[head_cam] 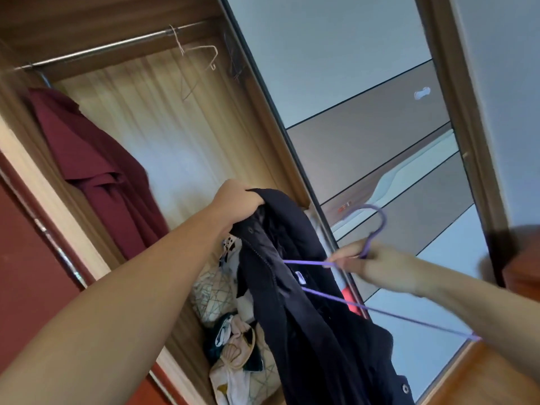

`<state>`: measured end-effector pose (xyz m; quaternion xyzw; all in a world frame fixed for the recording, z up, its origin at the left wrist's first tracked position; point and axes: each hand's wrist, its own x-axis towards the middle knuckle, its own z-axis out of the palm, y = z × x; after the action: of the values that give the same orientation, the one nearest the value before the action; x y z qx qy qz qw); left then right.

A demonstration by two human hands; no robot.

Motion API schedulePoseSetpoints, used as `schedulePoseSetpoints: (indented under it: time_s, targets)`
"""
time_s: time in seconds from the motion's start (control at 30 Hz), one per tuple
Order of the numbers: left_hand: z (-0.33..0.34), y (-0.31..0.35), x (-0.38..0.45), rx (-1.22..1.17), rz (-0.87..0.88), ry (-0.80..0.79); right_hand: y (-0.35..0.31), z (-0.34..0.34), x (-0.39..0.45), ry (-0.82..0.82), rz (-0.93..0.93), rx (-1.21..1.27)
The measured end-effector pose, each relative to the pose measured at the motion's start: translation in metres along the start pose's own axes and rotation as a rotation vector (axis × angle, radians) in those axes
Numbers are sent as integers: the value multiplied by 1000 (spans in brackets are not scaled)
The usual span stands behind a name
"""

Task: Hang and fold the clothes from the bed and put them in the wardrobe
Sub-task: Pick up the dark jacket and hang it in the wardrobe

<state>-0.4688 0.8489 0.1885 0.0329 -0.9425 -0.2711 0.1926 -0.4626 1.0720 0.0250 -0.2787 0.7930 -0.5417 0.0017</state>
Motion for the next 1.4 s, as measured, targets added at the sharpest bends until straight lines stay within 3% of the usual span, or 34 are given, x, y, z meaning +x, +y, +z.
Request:
schedulePoseSetpoints:
  time_s: [0.07,0.17,0.23,0.33,0.4,0.5,0.73,0.87,1.0,1.23,1.33,1.4]
  targets:
    - [11,13,-3,33,67,-52,-10,14,3,85,-3,36]
    - [11,21,-7,125,156,-109,-12,-1,3,234,119,286]
    - [0,21,-8,149,171,-175,-14,-13,-1,279,206,480]
    - [-14,22,-10,152,186,-341,-20,-20,-6,289,226,570]
    - [-18,28,-8,157,189,-375,-25,-20,-7,294,179,538]
    - [-12,42,-1,230,228,-277,-32,-19,-6,310,102,392]
    - [23,50,-6,277,227,-305,-42,-22,-15,337,61,112]
    - [46,44,-11,368,369,-367,-45,-37,-19,400,139,209]
    - [56,41,-12,445,546,-372,-37,-58,-23,315,193,285]
    - [69,52,-10,431,675,-389,-17,-83,-22,284,95,276]
    - [82,48,-8,443,705,-330,-3,-85,-13,410,94,92]
    - [88,38,-4,433,713,-254,16,-75,-15,619,48,-227]
